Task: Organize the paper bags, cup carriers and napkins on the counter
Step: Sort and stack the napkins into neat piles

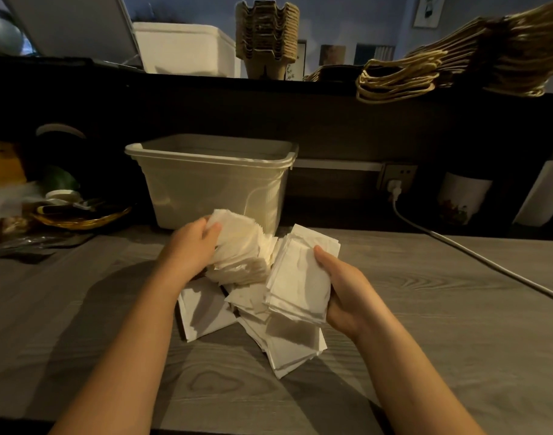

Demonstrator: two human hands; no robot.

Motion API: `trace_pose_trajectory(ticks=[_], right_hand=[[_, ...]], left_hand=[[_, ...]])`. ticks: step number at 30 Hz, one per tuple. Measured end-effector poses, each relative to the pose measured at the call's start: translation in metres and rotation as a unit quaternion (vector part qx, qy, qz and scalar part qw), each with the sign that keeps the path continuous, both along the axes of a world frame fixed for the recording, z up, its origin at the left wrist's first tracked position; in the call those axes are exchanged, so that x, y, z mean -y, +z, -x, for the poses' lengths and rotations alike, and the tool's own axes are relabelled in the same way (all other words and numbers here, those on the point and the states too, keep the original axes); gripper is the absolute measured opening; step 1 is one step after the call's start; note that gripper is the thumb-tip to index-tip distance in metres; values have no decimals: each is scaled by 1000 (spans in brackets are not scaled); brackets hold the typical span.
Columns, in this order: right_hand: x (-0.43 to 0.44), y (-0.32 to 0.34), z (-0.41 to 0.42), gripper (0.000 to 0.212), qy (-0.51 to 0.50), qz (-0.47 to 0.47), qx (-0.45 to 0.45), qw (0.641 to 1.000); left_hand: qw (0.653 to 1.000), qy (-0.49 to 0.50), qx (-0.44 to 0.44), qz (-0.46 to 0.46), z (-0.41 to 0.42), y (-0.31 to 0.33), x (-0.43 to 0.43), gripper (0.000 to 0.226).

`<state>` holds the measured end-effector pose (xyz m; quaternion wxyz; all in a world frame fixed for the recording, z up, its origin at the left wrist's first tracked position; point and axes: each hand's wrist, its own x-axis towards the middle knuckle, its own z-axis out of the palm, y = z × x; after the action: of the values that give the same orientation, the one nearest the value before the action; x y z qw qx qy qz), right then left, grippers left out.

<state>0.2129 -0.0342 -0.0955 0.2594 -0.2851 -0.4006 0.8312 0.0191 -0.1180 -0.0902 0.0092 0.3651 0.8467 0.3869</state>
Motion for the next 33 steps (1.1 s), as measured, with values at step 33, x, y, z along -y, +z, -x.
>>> trace_pose_trajectory(ticks=[33], right_hand=[[-10,-4,-5,62,79,109,-100,986]], left_hand=[[880,-422,-220,2,-65,-8,-6,55]])
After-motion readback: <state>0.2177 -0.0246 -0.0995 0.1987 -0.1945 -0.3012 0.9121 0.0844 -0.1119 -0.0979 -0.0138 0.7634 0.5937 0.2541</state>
